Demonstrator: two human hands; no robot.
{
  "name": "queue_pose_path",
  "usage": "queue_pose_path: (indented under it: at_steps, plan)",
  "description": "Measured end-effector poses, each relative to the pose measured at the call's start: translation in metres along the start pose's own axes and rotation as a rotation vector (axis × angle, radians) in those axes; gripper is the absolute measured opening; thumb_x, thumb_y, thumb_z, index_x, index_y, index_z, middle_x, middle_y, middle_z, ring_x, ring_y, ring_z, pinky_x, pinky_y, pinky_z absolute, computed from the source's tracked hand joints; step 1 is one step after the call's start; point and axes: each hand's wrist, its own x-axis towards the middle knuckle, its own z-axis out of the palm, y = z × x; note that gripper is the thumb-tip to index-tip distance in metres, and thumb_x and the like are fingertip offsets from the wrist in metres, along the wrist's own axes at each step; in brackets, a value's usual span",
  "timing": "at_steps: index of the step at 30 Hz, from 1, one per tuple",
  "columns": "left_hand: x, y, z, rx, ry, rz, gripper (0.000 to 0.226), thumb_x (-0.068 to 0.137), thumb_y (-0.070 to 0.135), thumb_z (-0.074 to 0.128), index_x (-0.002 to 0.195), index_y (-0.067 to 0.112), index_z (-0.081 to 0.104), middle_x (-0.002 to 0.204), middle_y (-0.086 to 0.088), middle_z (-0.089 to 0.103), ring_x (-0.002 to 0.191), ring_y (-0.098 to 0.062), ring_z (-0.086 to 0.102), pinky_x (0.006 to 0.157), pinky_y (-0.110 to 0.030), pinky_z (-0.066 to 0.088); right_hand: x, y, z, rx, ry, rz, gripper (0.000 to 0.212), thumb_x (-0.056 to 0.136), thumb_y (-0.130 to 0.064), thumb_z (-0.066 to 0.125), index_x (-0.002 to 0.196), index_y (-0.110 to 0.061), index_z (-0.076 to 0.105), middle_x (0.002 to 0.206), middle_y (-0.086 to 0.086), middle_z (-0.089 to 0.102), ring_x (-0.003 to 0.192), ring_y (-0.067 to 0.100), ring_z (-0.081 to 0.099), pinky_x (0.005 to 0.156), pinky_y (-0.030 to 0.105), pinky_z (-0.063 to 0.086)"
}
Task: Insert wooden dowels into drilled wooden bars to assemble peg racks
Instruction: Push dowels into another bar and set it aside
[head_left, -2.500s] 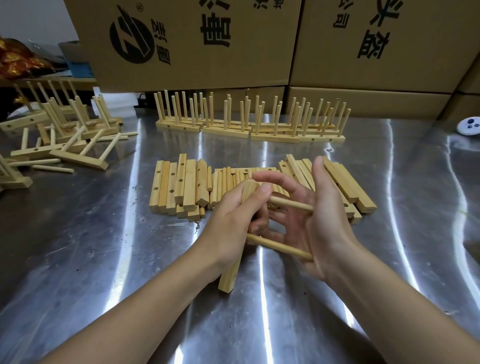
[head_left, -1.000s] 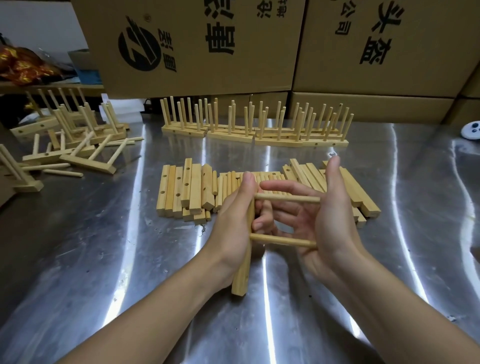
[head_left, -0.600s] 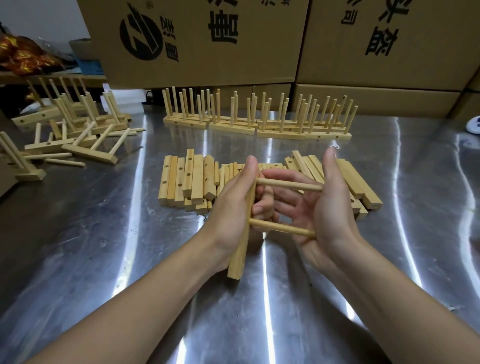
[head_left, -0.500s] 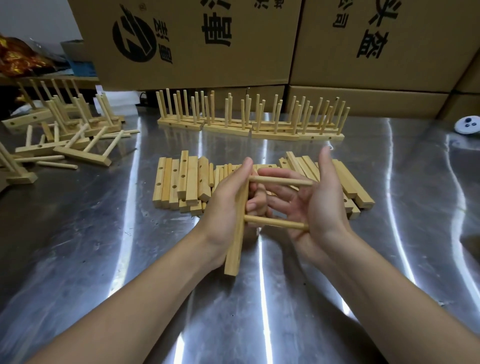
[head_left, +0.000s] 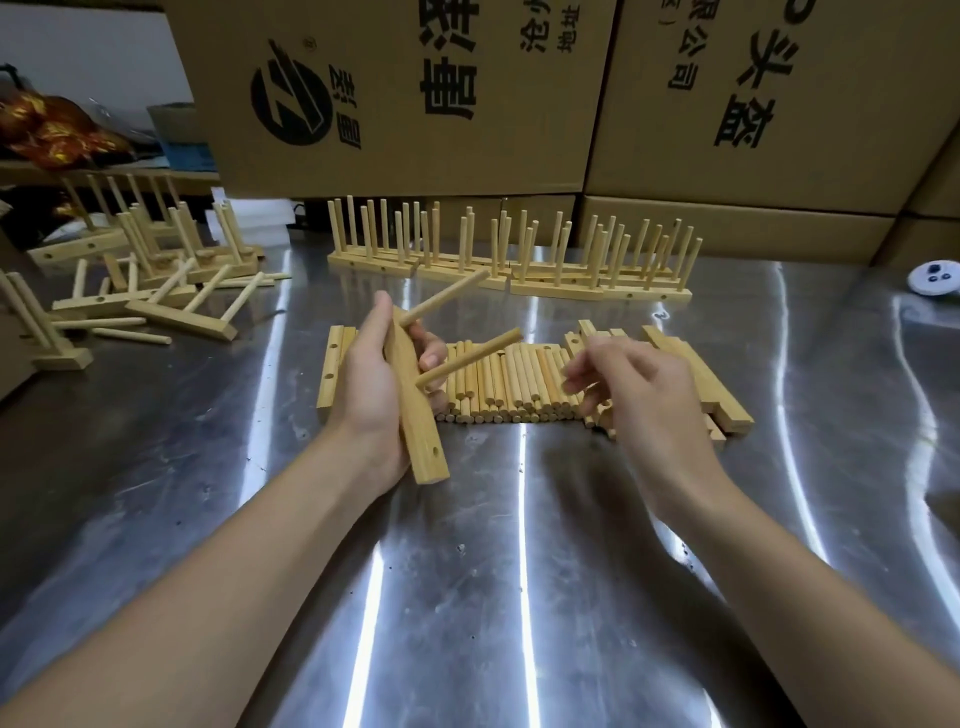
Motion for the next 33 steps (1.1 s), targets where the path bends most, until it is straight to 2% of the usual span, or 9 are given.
queue_pose_path:
  at_steps: [4,8,11,14,17,19,25,33]
  plan:
    - [-0.005,-0.004,0.005,0.061,-0.024,0.029,0.052,0.108,0.064,0.037,0.080,0.024,0.055,0.065,0.003,0.048,0.053,-0.012,0.043,0.050,-0.026,0.037,-0.020,-0.001,0.020,-0.312,-0.261,-0.172,0.042,0.106,-0.054,0.049,0.082,-0.026,0.072,0.073,-0.005,0.069,0.067,0.006,0.063,0.062,0.020,0.048]
    - [-0.005,-0.004,0.004,0.186,-0.010,0.105,0.052,0.109,0.063,0.035,0.086,0.021,0.053,0.065,0.002,0.050,0.054,-0.012,0.044,0.050,-0.025,0.040,-0.033,-0.001,0.029,-0.844,-0.418,-0.358,0.042,0.102,-0.067,0.039,0.099,-0.037,0.069,0.078,-0.018,0.066,0.072,-0.001,0.062,0.065,0.026,0.055]
    - [-0.003,-0.007,0.003,0.154,0.007,0.100,0.051,0.110,0.061,0.035,0.085,0.020,0.050,0.064,0.002,0.046,0.051,-0.012,0.041,0.046,-0.023,0.038,-0.030,0.000,0.026,-0.862,-0.409,-0.362,0.042,0.100,-0.069,0.039,0.102,-0.038,0.068,0.080,-0.019,0.066,0.073,-0.001,0.062,0.066,0.028,0.057]
    - [-0.003,-0.008,0.005,0.077,0.007,0.076,0.051,0.110,0.060,0.037,0.082,0.021,0.051,0.062,0.002,0.044,0.049,-0.011,0.040,0.042,-0.022,0.035,-0.018,0.004,0.015,-0.905,-0.256,-0.384,0.028,0.100,-0.060,0.054,0.103,-0.036,0.070,0.081,-0.021,0.063,0.077,-0.001,0.059,0.068,0.026,0.055]
    - [-0.003,-0.006,0.004,0.052,-0.009,0.075,0.050,0.110,0.061,0.038,0.082,0.021,0.053,0.062,0.002,0.045,0.048,-0.011,0.040,0.042,-0.022,0.035,-0.003,0.011,-0.002,-0.968,-0.100,-0.377,0.015,0.097,-0.046,0.069,0.105,-0.033,0.073,0.092,-0.018,0.060,0.093,0.007,0.050,0.076,0.028,0.044]
    - [-0.005,-0.004,0.003,0.050,-0.015,0.073,0.050,0.110,0.061,0.038,0.083,0.021,0.054,0.063,0.002,0.045,0.049,-0.011,0.041,0.043,-0.022,0.036,0.005,0.016,-0.012,-0.998,-0.053,-0.362,0.020,0.094,-0.041,0.076,0.111,-0.031,0.074,0.102,-0.014,0.059,0.103,0.012,0.046,0.084,0.029,0.041]
    - [-0.005,-0.004,0.005,0.078,-0.011,0.081,0.051,0.110,0.060,0.037,0.083,0.020,0.053,0.063,0.002,0.045,0.049,-0.011,0.040,0.044,-0.023,0.035,0.010,0.027,-0.018,-1.088,-0.128,-0.288,0.038,0.090,-0.047,0.080,0.125,-0.035,0.070,0.124,-0.012,0.058,0.122,0.014,0.042,0.103,0.032,0.040]
    - [-0.007,-0.004,0.008,0.089,0.014,0.080,0.050,0.111,0.059,0.037,0.083,0.020,0.052,0.062,0.002,0.044,0.049,-0.012,0.039,0.045,-0.023,0.034,0.011,0.030,-0.014,-1.033,-0.132,-0.303,0.032,0.091,-0.040,0.081,0.121,-0.038,0.072,0.123,-0.013,0.058,0.123,0.013,0.044,0.102,0.034,0.040]
